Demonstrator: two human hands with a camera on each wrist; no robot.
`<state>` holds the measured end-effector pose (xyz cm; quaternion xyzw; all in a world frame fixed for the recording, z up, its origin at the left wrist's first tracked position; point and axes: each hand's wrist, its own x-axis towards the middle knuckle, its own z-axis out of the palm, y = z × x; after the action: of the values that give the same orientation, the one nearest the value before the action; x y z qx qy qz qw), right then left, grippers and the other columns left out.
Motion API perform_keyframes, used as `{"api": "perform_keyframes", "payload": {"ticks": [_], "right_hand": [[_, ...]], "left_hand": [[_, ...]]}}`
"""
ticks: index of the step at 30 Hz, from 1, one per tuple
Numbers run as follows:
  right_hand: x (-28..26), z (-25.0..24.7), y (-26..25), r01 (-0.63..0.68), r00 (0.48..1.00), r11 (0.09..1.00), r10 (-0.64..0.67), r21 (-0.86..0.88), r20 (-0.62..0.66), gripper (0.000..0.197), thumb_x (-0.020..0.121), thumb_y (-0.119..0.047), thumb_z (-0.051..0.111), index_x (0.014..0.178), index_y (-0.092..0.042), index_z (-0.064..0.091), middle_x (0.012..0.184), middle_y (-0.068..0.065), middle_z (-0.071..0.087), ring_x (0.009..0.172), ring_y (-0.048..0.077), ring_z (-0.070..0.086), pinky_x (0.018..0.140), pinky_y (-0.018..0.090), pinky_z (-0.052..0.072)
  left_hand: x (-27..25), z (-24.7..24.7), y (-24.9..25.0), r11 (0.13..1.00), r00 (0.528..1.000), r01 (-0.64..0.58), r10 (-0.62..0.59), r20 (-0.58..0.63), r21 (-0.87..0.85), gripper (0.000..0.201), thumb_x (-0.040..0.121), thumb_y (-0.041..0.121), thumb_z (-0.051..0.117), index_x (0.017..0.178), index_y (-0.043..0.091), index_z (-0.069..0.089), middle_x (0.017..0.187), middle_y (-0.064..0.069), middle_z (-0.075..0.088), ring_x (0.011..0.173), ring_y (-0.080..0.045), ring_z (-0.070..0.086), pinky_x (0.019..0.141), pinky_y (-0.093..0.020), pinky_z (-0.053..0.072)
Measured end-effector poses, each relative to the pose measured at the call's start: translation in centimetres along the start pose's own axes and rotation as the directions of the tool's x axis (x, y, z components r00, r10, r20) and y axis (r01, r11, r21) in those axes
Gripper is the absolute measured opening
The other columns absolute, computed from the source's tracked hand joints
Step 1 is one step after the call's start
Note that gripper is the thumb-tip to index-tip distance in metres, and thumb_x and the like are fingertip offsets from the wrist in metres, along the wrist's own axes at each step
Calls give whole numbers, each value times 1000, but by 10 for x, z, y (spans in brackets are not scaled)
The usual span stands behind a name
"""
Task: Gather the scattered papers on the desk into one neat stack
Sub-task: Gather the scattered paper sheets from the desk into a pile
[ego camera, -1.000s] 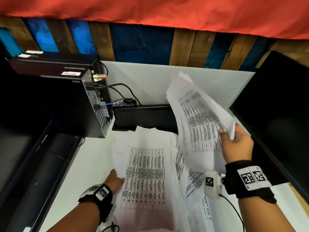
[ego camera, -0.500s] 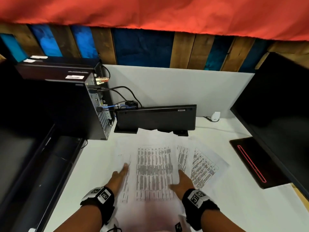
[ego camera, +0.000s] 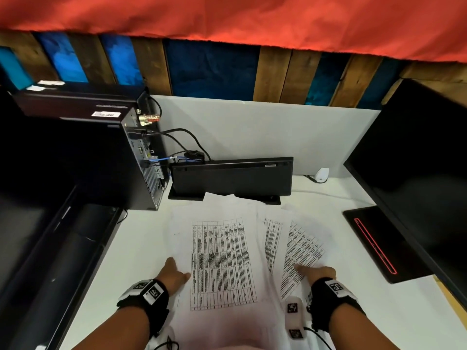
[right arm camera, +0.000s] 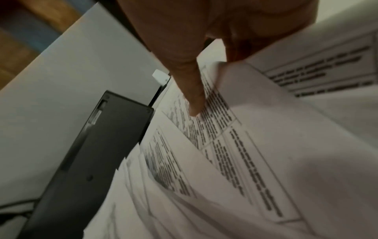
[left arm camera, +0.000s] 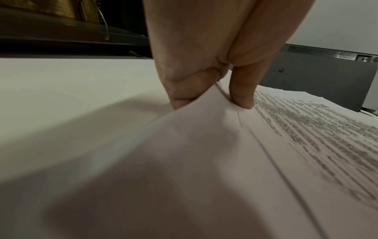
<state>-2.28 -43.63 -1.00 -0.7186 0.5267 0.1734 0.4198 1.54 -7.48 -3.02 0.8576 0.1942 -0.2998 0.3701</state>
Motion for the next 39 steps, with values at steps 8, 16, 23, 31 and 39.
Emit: {"api": "perform_keyframes", "payload": {"ticks": [8, 16, 23, 31, 39], "right_hand": [[-43, -18, -18, 307, 951, 935, -308, -177, 19, 47, 75, -19, 79, 110, 7, 61, 111, 22, 65, 92, 30, 61, 77, 30, 47], [-94, -96, -79, 565, 636, 797, -586, -214, -502, 28, 83, -20, 64, 94, 5, 68, 91, 32, 67, 86, 45, 64, 73, 39, 49], [-133, -111, -109, 831, 533, 496, -577, 253, -619, 32, 80, -15, 74, 104, 6, 66, 97, 9, 65, 94, 17, 61, 86, 29, 47], [-110, 0, -66, 611, 791, 745, -567, 267, -229, 48, 82, -1, 68, 127, -6, 52, 117, 17, 63, 96, 20, 56, 83, 24, 40], [-69, 46, -29, 554, 832, 832, -554, -10, -28, 37, 95, -8, 49, 132, -12, 43, 124, 19, 59, 111, 34, 58, 95, 37, 46]], "left_hand": [[1, 1, 0, 999, 1000, 22, -23, -14, -26, 62, 90, 12, 61, 138, -5, 26, 140, -23, 42, 130, -33, 42, 110, -36, 33], [4, 0, -2, 998, 999, 35, -35, 4, -49, 53, 89, 10, 61, 132, -3, 31, 131, -21, 49, 123, -32, 47, 105, -37, 37], [-1, -4, -1, 999, 999, 24, -22, 33, -48, 57, 90, 12, 59, 136, -2, 28, 130, -20, 48, 122, -31, 47, 105, -35, 36], [-12, -5, 9, 873, 996, 38, 6, 89, -487, 113, 69, 89, 33, 153, 15, 17, 158, -9, 25, 145, -25, 25, 118, -38, 20], [-12, 0, 6, 946, 999, 46, -45, 10, -322, 53, 102, 18, 39, 145, -4, 18, 145, -22, 38, 115, -22, 45, 90, -26, 38]]}}
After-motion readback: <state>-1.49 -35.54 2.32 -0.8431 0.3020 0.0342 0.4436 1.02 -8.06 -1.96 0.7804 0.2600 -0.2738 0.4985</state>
